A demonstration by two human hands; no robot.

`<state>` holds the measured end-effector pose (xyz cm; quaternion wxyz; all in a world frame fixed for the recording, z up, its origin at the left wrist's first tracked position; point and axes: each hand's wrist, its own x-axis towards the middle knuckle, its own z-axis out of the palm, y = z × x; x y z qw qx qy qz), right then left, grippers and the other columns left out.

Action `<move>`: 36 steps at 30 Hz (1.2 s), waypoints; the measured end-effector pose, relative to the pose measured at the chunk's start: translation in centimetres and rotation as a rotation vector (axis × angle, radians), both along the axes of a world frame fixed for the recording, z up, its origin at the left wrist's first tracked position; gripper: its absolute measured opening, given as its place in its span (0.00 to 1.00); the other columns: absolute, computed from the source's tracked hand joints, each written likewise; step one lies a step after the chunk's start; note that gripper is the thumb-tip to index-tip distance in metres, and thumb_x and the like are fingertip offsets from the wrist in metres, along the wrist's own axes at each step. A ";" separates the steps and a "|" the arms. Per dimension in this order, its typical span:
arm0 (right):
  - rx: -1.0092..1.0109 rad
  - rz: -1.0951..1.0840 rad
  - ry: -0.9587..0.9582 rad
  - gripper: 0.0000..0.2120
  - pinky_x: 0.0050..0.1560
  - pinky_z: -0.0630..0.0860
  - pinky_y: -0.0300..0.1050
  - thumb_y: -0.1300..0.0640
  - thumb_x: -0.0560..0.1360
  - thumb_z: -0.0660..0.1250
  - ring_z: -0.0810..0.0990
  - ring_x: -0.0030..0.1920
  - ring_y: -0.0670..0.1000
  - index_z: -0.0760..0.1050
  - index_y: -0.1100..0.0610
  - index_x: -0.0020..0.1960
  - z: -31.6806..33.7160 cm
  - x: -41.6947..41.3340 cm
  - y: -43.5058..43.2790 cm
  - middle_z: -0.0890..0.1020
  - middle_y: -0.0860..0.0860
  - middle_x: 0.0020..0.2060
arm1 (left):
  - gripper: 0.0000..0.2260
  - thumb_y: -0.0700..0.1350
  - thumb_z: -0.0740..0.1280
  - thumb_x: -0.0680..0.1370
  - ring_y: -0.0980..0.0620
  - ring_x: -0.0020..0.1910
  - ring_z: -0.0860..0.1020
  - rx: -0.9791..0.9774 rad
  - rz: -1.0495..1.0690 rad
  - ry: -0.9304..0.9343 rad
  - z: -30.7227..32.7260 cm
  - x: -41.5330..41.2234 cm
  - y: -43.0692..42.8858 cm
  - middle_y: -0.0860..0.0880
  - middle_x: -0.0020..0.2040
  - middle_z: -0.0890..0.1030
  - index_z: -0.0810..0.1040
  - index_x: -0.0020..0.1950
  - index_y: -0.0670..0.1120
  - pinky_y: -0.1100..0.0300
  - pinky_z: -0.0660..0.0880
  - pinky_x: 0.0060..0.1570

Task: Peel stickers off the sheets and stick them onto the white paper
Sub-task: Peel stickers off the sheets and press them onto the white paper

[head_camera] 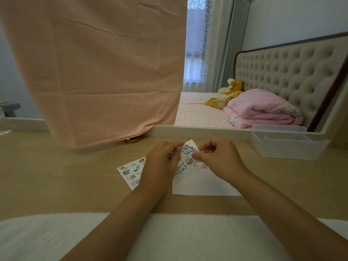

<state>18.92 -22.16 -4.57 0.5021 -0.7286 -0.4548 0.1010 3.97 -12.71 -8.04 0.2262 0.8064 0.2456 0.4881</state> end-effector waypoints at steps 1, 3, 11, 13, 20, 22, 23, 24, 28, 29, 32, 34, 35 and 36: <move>-0.019 0.036 0.060 0.07 0.34 0.74 0.40 0.60 0.69 0.80 0.80 0.31 0.44 0.82 0.54 0.39 0.0 0.1 0.0 0.84 0.50 0.33 | 0.13 0.41 0.68 0.80 0.61 0.47 0.77 0.037 0.009 0.028 0.0 0.0 0.1 0.54 0.51 0.81 0.82 0.64 0.51 0.70 0.74 0.48; -0.059 0.095 0.129 0.06 0.36 0.74 0.43 0.60 0.70 0.79 0.80 0.32 0.48 0.83 0.58 0.40 -0.1 0.2 0.0 0.86 0.55 0.35 | 0.15 0.41 0.70 0.79 0.61 0.47 0.75 0.087 0.018 0.075 -0.1 -0.1 0.1 0.54 0.50 0.80 0.81 0.65 0.50 0.74 0.71 0.48; -0.011 0.157 0.186 0.04 0.38 0.77 0.45 0.60 0.72 0.77 0.82 0.35 0.49 0.83 0.58 0.44 -0.4 0.4 0.0 0.87 0.54 0.37 | 0.16 0.42 0.74 0.76 0.61 0.52 0.79 -0.150 -0.057 -0.003 0.1 -0.4 0.4 0.58 0.52 0.81 0.82 0.63 0.56 0.61 0.76 0.54; 0.009 0.151 0.215 0.04 0.34 0.75 0.40 0.59 0.73 0.76 0.80 0.31 0.47 0.83 0.57 0.46 -0.2 0.3 0.0 0.86 0.53 0.36 | 0.16 0.42 0.73 0.77 0.59 0.53 0.80 -0.250 -0.119 -0.014 0.1 -0.5 0.4 0.57 0.54 0.83 0.82 0.62 0.57 0.54 0.78 0.56; 0.068 0.141 0.330 0.12 0.27 0.72 0.42 0.62 0.76 0.73 0.80 0.28 0.49 0.78 0.56 0.58 0.1 -0.1 -0.1 0.84 0.57 0.37 | 0.32 0.47 0.78 0.71 0.58 0.64 0.63 -0.135 0.292 -0.117 0.6 -0.1 -1.0 0.57 0.64 0.67 0.69 0.72 0.55 0.61 0.61 0.65; 0.116 0.132 0.383 0.13 0.25 0.72 0.43 0.63 0.77 0.72 0.81 0.29 0.51 0.76 0.57 0.60 0.1 -0.3 -0.1 0.85 0.59 0.40 | 0.30 0.48 0.79 0.70 0.54 0.64 0.65 -0.251 0.323 -0.156 0.8 0.3 -1.7 0.54 0.63 0.67 0.69 0.67 0.53 0.59 0.63 0.63; 0.141 0.128 0.411 0.13 0.25 0.73 0.43 0.64 0.78 0.71 0.81 0.29 0.52 0.76 0.56 0.61 0.1 -0.4 -0.1 0.85 0.60 0.42 | 0.28 0.49 0.79 0.70 0.53 0.63 0.66 -0.340 0.317 -0.144 0.9 0.5 -2.0 0.54 0.61 0.67 0.68 0.64 0.53 0.59 0.64 0.61; 0.167 0.127 0.445 0.13 0.25 0.73 0.43 0.64 0.78 0.70 0.81 0.29 0.52 0.75 0.56 0.61 0.1 -0.5 -0.1 0.85 0.60 0.42 | 0.26 0.50 0.78 0.71 0.53 0.62 0.67 -0.454 0.297 -0.127 1.1 0.6 -2.2 0.54 0.60 0.67 0.66 0.62 0.53 0.58 0.65 0.59; 0.239 0.135 0.534 0.11 0.28 0.79 0.45 0.66 0.79 0.68 0.82 0.30 0.53 0.76 0.56 0.60 0.1 -0.8 0.0 0.85 0.56 0.39 | 0.22 0.55 0.74 0.75 0.54 0.53 0.79 -1.038 0.001 -0.186 1.2 1.3 -2.6 0.52 0.57 0.79 0.70 0.62 0.50 0.57 0.73 0.50; 0.242 0.140 0.540 0.11 0.28 0.79 0.45 0.66 0.79 0.68 0.83 0.30 0.53 0.76 0.56 0.59 0.1 -0.8 0.0 0.85 0.54 0.37 | 0.21 0.53 0.74 0.76 0.54 0.51 0.82 -1.132 -0.080 -0.243 1.1 1.4 -2.6 0.50 0.55 0.81 0.72 0.64 0.48 0.58 0.76 0.48; 0.220 0.155 0.515 0.10 0.28 0.79 0.46 0.66 0.79 0.69 0.83 0.31 0.55 0.76 0.57 0.58 0.0 -0.9 0.0 0.83 0.55 0.36 | 0.12 0.44 0.72 0.78 0.55 0.45 0.85 -1.211 -0.209 -0.333 0.9 1.2 -2.2 0.48 0.52 0.86 0.80 0.60 0.44 0.61 0.79 0.43; 0.182 0.119 0.395 0.08 0.26 0.75 0.45 0.65 0.78 0.70 0.83 0.30 0.55 0.77 0.57 0.55 -0.2 -0.8 0.0 0.81 0.56 0.38 | 0.07 0.41 0.72 0.78 0.54 0.43 0.84 -1.205 -0.220 -0.365 1.0 1.0 -2.2 0.46 0.50 0.86 0.81 0.56 0.44 0.61 0.80 0.44; 0.158 0.096 0.318 0.07 0.26 0.73 0.43 0.64 0.77 0.71 0.82 0.29 0.54 0.78 0.55 0.53 -0.3 -0.8 0.1 0.80 0.55 0.39 | 0.06 0.40 0.72 0.78 0.54 0.43 0.83 -1.207 -0.222 -0.391 1.1 0.9 -2.2 0.45 0.49 0.86 0.81 0.55 0.44 0.61 0.81 0.44; 0.142 0.080 0.263 0.07 0.26 0.71 0.41 0.64 0.77 0.71 0.81 0.28 0.52 0.79 0.54 0.52 -0.5 -0.9 0.1 0.80 0.54 0.39 | 0.07 0.40 0.72 0.78 0.54 0.42 0.83 -1.215 -0.225 -0.426 1.1 0.9 -2.1 0.44 0.50 0.86 0.80 0.56 0.44 0.61 0.81 0.45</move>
